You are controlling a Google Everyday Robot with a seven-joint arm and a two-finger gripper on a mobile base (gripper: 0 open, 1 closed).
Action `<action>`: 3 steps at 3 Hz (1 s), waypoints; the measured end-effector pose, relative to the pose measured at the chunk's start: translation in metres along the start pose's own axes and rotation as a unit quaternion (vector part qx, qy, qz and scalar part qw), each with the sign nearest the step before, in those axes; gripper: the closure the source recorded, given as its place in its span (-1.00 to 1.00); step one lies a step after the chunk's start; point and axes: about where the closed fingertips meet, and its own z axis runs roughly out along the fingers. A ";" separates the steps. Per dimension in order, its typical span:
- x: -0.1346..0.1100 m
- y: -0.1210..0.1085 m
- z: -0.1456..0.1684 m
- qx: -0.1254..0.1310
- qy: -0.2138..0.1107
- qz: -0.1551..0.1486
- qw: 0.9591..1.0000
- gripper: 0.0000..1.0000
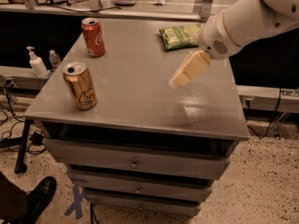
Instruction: Knock coke can over
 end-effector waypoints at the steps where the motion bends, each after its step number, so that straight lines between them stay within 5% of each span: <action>1: 0.000 0.000 0.000 0.000 0.000 0.000 1.000 -1.00; 3: -0.053 -0.016 0.054 -0.003 -0.080 -0.002 0.997 -1.00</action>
Offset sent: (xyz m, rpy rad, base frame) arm 0.0345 0.0593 -0.0012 0.1503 -0.0683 0.0405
